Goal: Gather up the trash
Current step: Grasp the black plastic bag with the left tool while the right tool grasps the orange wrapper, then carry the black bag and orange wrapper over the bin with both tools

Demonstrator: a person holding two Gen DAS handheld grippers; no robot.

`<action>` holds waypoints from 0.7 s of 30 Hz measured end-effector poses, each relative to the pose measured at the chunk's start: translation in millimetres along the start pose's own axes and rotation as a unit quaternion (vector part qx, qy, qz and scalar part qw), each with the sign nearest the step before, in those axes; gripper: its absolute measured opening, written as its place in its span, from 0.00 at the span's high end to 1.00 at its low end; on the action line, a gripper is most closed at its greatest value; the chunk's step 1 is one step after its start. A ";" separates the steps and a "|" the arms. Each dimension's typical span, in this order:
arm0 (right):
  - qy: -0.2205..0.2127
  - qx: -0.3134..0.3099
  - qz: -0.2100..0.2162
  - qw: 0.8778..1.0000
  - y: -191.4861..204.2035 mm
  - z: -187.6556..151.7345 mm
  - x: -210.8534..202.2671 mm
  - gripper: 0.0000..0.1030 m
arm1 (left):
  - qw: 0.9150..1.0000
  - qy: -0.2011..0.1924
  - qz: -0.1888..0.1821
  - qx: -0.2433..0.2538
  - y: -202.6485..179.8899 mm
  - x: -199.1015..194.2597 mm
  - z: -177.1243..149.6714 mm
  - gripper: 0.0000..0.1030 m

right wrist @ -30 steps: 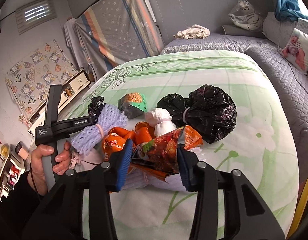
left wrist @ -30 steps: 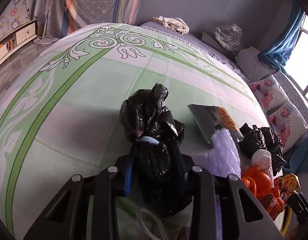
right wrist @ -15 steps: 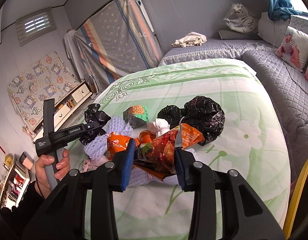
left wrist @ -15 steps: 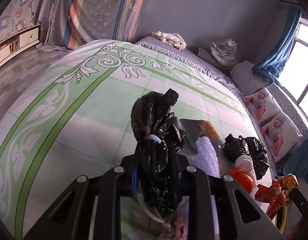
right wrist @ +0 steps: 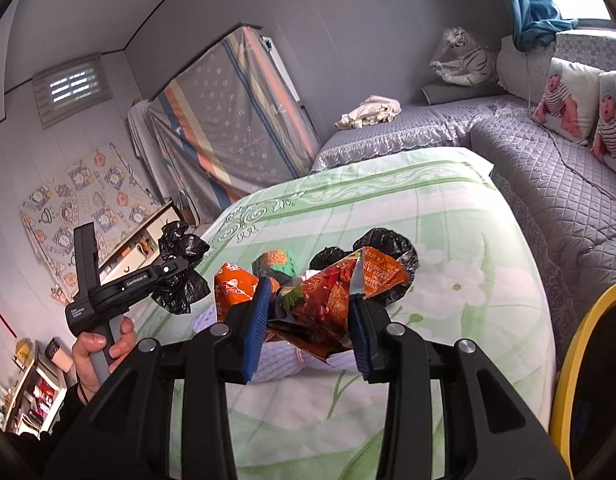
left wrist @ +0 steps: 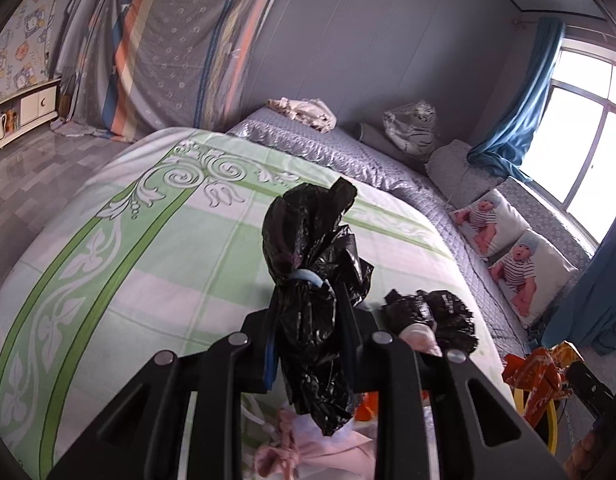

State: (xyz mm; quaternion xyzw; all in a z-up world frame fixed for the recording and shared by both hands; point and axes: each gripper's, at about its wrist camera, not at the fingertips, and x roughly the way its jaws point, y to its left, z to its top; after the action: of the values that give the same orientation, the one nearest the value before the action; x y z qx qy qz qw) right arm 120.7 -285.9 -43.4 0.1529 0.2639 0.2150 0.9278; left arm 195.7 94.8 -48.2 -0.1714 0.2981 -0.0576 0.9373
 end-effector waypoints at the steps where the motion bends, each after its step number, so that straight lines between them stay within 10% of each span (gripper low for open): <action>1: -0.006 0.003 -0.002 1.000 -0.9 1.2 -4.4 0.66 | 1.000 -0.002 -0.003 0.003 -2.5 -2.3 -0.2 0.78; 21: -0.105 0.066 -0.077 0.989 -52.9 12.4 -92.2 0.66 | 0.992 -0.003 -0.091 0.082 -102.8 -21.0 -19.2 0.78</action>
State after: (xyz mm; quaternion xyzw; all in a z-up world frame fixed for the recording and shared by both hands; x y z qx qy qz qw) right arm 73.6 -377.8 -15.2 0.2150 0.1898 0.1079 0.9519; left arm 166.8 -2.4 -15.0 -0.1205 0.2730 -0.1667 0.9398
